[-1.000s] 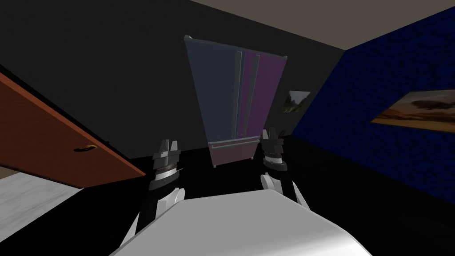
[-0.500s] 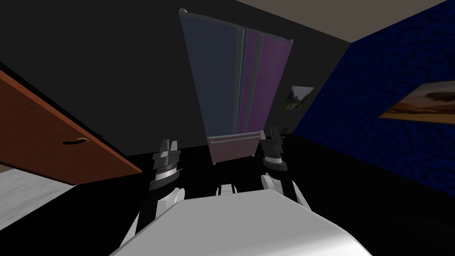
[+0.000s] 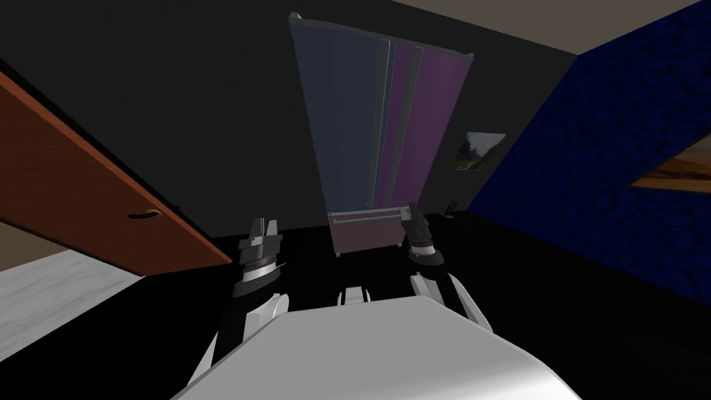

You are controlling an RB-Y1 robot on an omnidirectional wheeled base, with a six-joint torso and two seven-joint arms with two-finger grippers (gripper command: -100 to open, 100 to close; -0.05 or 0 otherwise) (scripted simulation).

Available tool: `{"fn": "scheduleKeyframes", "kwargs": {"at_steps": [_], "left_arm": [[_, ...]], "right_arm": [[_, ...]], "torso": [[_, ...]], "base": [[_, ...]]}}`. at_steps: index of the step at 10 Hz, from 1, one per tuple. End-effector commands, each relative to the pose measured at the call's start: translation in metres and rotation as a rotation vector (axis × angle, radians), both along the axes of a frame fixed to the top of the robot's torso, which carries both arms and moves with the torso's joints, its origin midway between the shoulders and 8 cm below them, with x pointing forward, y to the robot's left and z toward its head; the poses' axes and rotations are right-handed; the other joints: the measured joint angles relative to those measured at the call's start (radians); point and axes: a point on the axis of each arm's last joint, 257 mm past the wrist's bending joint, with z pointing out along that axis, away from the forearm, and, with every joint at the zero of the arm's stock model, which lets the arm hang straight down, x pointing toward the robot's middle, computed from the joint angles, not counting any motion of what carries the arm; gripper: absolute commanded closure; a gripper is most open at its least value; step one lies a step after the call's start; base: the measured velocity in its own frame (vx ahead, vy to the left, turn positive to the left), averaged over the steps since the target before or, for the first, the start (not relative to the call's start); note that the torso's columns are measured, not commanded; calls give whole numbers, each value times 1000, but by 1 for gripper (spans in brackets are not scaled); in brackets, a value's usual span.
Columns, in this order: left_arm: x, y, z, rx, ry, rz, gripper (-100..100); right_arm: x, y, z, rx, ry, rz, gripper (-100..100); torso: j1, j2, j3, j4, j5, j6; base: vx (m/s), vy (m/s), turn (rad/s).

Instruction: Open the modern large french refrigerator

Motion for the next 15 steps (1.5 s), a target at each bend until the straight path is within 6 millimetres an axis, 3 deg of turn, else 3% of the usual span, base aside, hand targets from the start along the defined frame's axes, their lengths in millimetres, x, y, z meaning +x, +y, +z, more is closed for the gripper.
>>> {"fn": "scheduleKeyframes", "kwargs": {"at_steps": [1, 4, 6, 15], "left_arm": [[0, 0, 0, 0, 0, 0, 0], [0, 0, 0, 0, 0, 0, 0], [0, 0, 0, 0, 0, 0, 0], [0, 0, 0, 0, 0, 0, 0]], "right_arm": [[15, 6, -21, -127, 58, -60, -100], [20, 7, -30, -192, 77, -101, -100], [32, 9, -50, -293, 123, -157, -100], [55, 7, -92, -567, 203, -327, -100]], "torso": [[0, 0, 0, 0, 0, 0], [-1, 0, 0, 0, 0, 0], [0, 0, 0, 0, 0, 0], [-1, 0, 0, 0, 0, 0]], "base": [[18, 23, 127], [13, 12, 73], [14, 15, 135], [19, 8, 83]]}}
